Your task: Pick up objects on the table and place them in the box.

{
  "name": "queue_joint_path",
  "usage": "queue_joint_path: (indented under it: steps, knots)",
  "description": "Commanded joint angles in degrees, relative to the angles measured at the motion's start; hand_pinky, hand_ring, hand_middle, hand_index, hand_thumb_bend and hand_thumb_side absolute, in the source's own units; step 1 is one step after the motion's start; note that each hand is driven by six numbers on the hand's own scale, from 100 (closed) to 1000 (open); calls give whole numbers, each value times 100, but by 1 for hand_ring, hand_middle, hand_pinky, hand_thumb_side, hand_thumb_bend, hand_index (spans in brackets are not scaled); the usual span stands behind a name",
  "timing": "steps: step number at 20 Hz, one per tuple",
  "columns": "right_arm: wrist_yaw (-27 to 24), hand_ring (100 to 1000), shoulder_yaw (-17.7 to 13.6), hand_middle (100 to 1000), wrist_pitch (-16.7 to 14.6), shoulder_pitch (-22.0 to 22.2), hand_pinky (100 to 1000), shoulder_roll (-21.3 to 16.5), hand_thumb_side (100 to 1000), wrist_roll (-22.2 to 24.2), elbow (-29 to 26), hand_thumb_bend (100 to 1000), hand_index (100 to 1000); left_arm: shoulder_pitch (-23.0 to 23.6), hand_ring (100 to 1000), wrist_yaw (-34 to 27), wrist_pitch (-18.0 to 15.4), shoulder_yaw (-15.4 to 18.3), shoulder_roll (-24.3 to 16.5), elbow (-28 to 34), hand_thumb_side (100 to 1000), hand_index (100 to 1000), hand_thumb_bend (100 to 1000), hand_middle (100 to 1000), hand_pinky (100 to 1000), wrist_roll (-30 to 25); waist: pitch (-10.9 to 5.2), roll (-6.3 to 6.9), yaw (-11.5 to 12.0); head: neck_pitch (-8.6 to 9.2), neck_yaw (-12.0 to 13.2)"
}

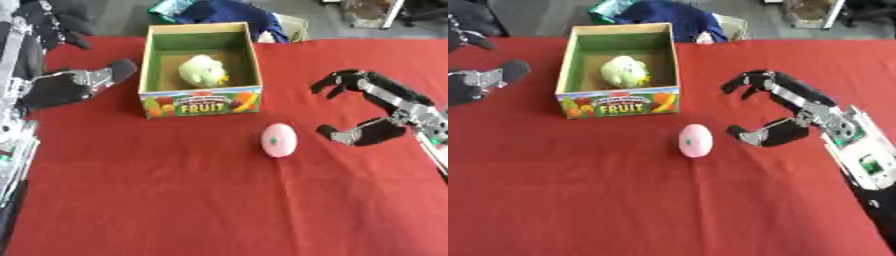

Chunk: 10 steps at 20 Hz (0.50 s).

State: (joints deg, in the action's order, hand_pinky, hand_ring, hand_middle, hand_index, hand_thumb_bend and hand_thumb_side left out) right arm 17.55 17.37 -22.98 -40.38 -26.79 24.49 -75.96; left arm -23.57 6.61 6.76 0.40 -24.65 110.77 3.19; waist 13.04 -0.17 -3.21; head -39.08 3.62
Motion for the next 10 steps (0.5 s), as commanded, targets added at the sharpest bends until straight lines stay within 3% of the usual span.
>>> queue_joint_path:
  steps: [1, 10]
  knots:
    - [256, 868, 6, 731, -163, -171, 728, 81, 186, 99, 257, 346, 845, -74, 627, -4, -10, 4, -41, 103, 266, 685, 832, 607, 576, -30, -91, 6, 17, 77, -43]
    - [739, 868, 54, 729, -444, -285, 728, 383, 195, 197, 790, 353, 847, -71, 627, 2, -3, -7, 4, 91, 271, 686, 830, 608, 576, -77, -83, 9, 41, 91, -100]
